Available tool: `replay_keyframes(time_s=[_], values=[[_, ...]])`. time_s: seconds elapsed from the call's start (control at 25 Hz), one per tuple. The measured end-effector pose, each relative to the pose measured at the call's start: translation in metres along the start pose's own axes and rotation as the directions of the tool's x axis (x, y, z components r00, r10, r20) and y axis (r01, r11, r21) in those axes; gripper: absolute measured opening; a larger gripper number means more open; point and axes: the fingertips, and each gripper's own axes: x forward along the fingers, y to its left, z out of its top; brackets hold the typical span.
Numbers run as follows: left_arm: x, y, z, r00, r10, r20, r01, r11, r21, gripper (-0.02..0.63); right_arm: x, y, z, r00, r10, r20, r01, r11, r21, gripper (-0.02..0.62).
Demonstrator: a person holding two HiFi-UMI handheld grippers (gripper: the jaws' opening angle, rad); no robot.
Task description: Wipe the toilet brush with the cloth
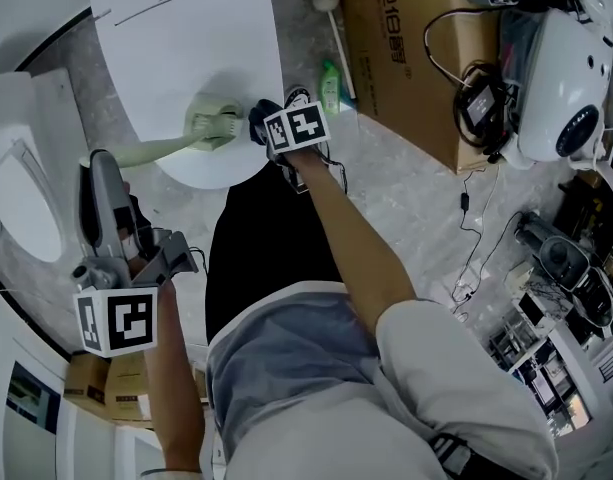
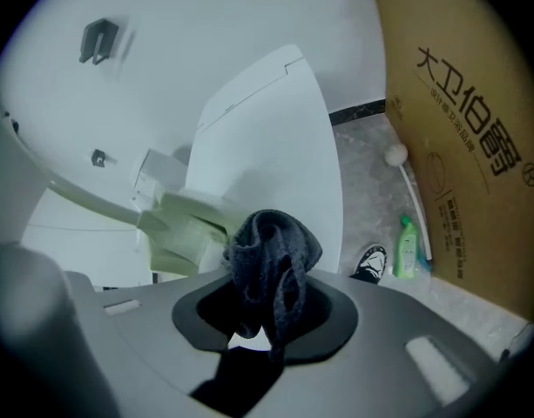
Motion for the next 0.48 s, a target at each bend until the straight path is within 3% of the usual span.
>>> replay_keyframes(time_s=[0.12, 0.2, 0.36, 0.48], values=[[0.000, 0.000, 0.000, 1.000, 0.002, 0.004, -0.002, 1.000, -0.003, 0.000, -0.004, 0.010, 0.020, 0.994, 0.085, 0.062, -0.089, 0.994, 0.059, 0.103], [0.000, 0.001, 0.001, 1.000, 0.003, 0.005, -0.003, 1.000, -0.006, 0.000, -0.005, 0.015, 0.028, 0.993, 0.094, 0.071, -0.097, 0.994, 0.044, 0.103], [0.000, 0.002, 0.000, 1.000, 0.006, 0.005, -0.006, 1.000, -0.009, 0.000, -0.007, 0.024, 0.033, 0.998, 0.057, 0.035, -0.054, 0.994, -0.094, 0.103], [0.001, 0.002, 0.000, 1.000, 0.011, 0.008, -0.010, 1.000, -0.014, 0.000, -0.010, 0.035, 0.034, 0.999, 0.032, 0.015, -0.028, 0.970, -0.240, 0.103]])
